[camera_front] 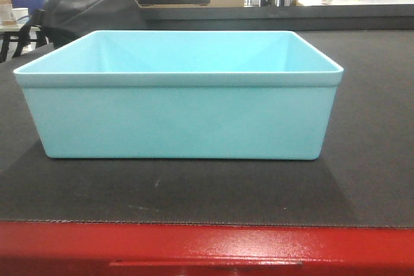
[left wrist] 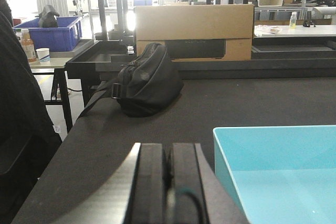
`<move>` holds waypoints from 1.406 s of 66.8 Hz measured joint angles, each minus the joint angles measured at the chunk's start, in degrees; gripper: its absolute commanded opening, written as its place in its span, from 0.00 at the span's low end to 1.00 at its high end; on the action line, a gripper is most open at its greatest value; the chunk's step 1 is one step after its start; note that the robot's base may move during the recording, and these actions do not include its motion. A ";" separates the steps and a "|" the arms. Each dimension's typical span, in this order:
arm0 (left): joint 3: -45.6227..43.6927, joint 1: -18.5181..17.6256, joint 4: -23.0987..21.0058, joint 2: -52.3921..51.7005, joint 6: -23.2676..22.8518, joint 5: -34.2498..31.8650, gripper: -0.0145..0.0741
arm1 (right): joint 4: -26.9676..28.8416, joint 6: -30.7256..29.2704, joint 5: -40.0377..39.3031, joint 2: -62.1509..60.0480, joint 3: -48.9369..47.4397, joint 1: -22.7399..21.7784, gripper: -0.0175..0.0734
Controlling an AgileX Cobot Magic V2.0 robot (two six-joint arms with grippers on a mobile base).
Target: Fetch blue bin and place on conveyor start
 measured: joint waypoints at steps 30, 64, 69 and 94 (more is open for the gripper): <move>7.81 3.71 -4.54 -4.88 1.40 -3.88 0.04 | 0.00 0.00 0.00 0.00 0.00 0.00 0.01; 30.35 6.34 -8.57 -14.57 3.28 -14.81 0.04 | 0.00 0.00 -0.12 0.00 0.00 0.00 0.01; 30.35 6.34 -8.57 -14.57 3.28 -14.81 0.04 | 0.00 0.00 -0.12 0.00 0.00 0.00 0.01; 30.35 6.34 -8.57 -14.62 3.38 -14.81 0.04 | 0.00 0.00 -0.12 0.00 0.00 0.00 0.01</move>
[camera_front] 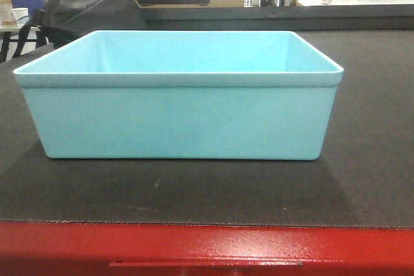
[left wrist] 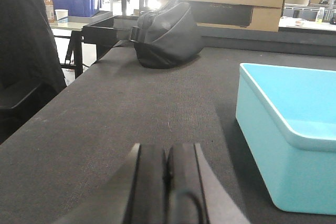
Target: Fetch blue bin and place on conveyor start
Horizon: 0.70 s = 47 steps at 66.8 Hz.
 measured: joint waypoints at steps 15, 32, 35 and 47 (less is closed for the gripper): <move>0.00 0.00 0.00 -0.09 0.00 0.00 0.04 | 0.00 0.00 -0.12 0.00 0.21 -0.35 0.01; 0.00 0.00 0.00 -0.09 0.00 0.00 0.04 | 7.10 -4.00 -3.26 -3.86 9.26 -7.34 0.01; 0.00 0.00 0.00 -0.09 0.00 0.04 0.04 | 7.94 -4.45 -4.44 -5.42 12.52 -8.26 0.01; 0.00 0.00 0.00 -0.09 0.00 0.04 0.04 | 8.75 -4.95 -5.95 -13.57 23.02 -8.61 0.01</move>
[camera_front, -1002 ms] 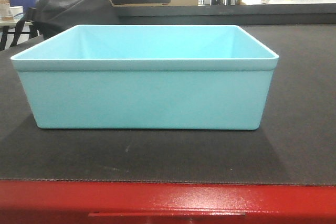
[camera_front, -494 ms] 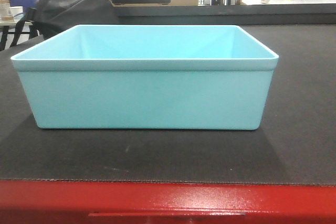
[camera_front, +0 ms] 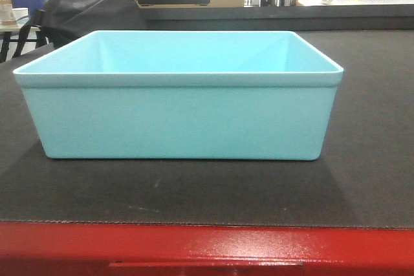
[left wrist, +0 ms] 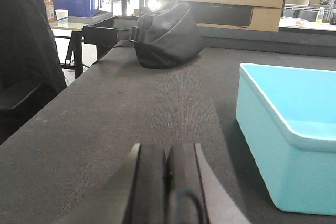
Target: Fetch blue bin and place on conveyor start
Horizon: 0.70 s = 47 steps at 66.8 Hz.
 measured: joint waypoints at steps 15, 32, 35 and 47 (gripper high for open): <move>0.00 0.00 0.00 0.00 0.00 0.10 0.04 | -0.02 -0.50 0.44 -3.32 1.79 -0.08 0.01; 0.00 0.00 0.00 0.00 0.00 0.10 0.04 | -0.13 -0.50 0.44 -3.45 1.91 -0.08 0.01; 0.00 0.00 0.00 0.00 0.00 0.10 0.04 | -0.13 -0.50 0.44 -3.45 1.91 -0.08 0.01; 0.00 0.00 0.00 0.00 0.00 0.10 0.04 | -0.13 -0.50 0.44 -3.45 1.91 -0.08 0.01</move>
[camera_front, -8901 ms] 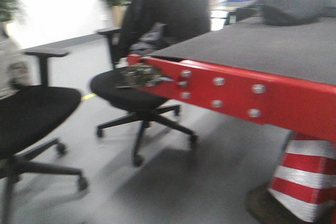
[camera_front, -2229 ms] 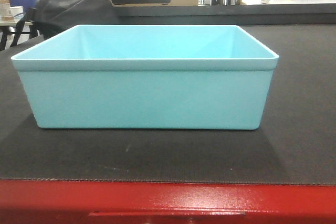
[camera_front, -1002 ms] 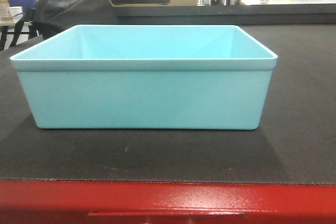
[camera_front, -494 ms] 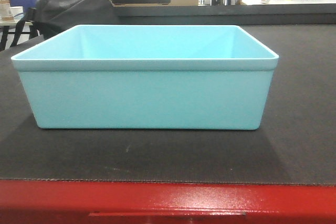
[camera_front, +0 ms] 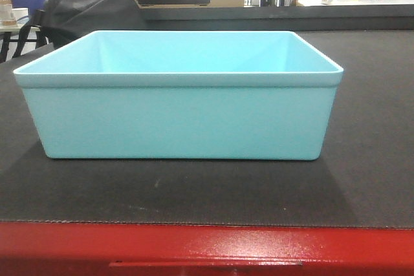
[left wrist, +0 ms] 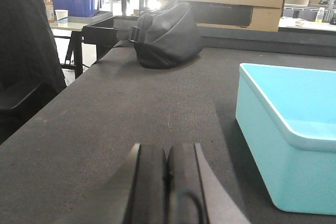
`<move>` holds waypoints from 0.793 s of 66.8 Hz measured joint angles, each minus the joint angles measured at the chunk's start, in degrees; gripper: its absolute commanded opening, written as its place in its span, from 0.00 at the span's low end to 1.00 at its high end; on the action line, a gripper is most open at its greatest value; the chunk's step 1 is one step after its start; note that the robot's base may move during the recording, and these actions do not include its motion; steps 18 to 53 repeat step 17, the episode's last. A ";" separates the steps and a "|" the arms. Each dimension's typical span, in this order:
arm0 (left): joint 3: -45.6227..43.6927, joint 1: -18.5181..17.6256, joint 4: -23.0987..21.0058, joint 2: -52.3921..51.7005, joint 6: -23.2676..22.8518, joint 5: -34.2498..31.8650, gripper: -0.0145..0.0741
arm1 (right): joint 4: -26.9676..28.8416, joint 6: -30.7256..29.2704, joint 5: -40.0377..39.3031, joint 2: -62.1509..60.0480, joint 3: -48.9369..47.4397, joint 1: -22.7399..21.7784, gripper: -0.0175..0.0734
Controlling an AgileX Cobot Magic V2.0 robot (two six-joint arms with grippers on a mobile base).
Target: Fetch blue bin and place on conveyor start
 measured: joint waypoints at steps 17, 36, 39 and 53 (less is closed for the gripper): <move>0.00 0.00 0.00 0.00 0.00 0.00 0.04 | 0.00 0.00 0.00 0.00 0.00 0.00 0.01; 0.00 0.00 0.00 0.00 0.00 0.00 0.04 | 0.00 0.00 0.00 0.00 0.00 0.00 0.01; 0.00 0.00 0.00 0.00 0.00 0.00 0.04 | 0.00 0.00 0.00 0.00 0.00 0.00 0.01; 0.00 0.00 0.00 0.00 0.00 0.00 0.04 | 0.00 0.00 0.00 0.00 0.00 0.00 0.01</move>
